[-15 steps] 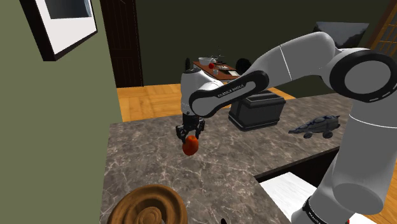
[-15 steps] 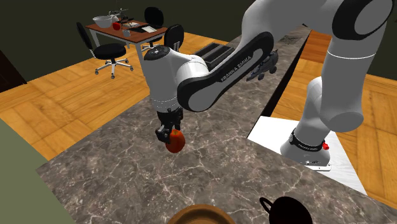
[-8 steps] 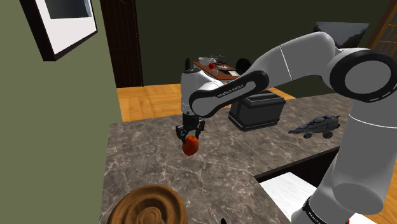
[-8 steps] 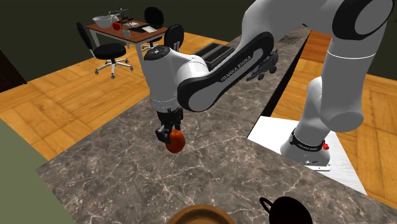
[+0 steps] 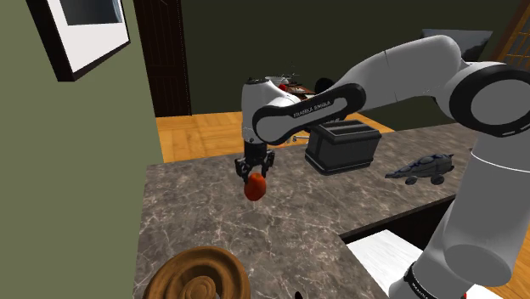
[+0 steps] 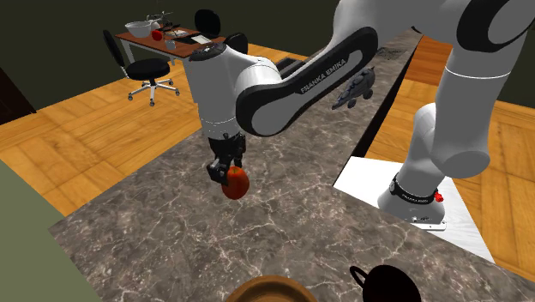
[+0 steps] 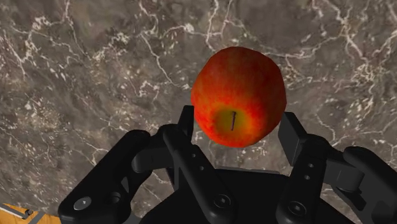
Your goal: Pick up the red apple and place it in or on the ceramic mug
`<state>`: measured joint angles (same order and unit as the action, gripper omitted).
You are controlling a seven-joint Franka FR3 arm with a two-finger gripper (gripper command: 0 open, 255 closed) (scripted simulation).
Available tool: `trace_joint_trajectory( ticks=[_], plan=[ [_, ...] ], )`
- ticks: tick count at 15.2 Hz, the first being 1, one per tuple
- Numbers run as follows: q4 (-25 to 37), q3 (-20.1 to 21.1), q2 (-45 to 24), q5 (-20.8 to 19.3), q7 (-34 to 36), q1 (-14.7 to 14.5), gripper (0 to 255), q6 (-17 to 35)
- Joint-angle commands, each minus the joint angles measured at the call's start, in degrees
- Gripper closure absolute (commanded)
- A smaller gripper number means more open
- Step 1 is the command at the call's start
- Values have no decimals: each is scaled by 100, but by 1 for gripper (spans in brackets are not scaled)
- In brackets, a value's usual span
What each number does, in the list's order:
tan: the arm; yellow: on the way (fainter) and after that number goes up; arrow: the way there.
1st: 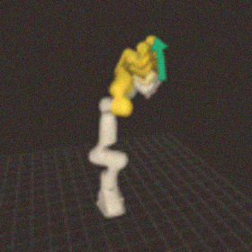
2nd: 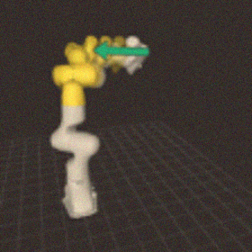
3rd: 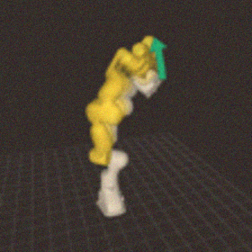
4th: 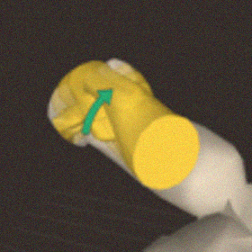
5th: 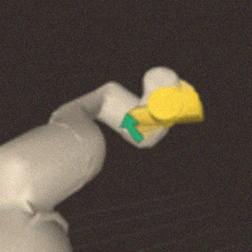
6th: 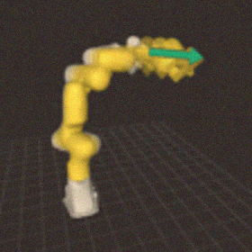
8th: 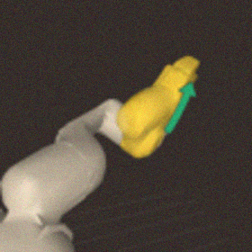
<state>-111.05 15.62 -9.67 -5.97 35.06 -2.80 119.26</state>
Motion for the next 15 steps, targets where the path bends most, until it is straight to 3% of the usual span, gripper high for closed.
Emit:
trace_joint_trajectory(
  ticks=[1,15],
  plan=[
    [75,7,64,27,-18,1,255,-138],
    [820,25,344,145,-131,11,255,-1148]
  ],
)
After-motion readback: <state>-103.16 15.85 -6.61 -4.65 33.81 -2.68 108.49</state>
